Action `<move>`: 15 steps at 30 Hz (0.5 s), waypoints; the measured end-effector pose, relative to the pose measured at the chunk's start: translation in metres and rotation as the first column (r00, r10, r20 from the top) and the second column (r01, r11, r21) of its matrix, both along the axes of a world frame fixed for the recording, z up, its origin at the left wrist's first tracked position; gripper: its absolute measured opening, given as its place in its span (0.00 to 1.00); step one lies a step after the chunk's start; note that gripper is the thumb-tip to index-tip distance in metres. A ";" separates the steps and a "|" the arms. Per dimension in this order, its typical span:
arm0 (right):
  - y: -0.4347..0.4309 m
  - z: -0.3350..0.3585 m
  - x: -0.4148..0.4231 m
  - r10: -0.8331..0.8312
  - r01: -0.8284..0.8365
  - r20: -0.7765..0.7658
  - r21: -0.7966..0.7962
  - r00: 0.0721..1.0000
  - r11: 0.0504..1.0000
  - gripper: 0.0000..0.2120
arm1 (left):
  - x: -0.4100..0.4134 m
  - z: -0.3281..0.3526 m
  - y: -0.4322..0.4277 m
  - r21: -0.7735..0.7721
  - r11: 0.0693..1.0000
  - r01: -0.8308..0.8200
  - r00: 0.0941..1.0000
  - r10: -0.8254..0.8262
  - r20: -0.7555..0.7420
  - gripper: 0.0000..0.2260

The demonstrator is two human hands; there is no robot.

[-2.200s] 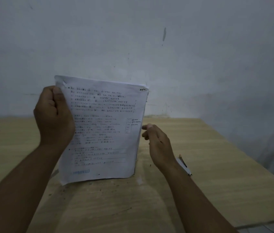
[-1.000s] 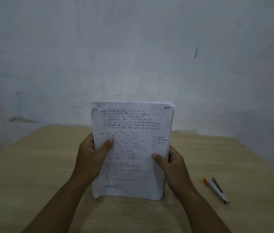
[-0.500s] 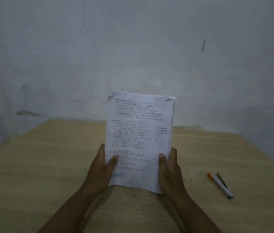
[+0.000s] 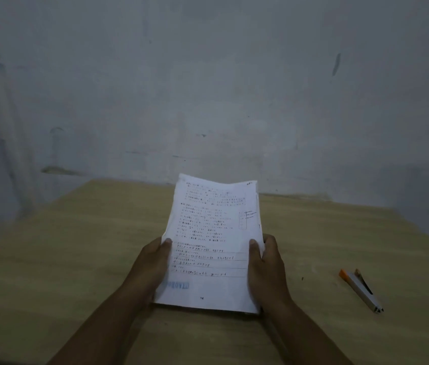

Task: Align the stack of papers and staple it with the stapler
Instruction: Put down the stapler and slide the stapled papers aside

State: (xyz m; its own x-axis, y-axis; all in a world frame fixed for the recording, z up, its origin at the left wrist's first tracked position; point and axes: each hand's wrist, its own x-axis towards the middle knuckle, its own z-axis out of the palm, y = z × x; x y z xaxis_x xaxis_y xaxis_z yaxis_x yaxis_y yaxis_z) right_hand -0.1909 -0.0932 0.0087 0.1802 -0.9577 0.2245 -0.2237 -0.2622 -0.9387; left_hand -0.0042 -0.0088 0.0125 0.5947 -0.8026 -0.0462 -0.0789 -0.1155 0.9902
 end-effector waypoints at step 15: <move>0.026 -0.012 0.070 0.320 -0.260 -0.200 0.277 0.926 0.925 0.19 | 0.085 -0.015 0.029 0.273 0.951 -0.145 0.809 -0.045 0.586 0.06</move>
State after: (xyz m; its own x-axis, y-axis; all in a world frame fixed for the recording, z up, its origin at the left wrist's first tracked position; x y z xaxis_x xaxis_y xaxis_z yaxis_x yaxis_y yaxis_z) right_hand -0.1208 -0.0676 -0.0033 0.4772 -0.8741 -0.0907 -0.3960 -0.1217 -0.9102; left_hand 0.0811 0.0201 -0.0026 0.6235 -0.7761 0.0942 -0.6112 -0.4087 0.6777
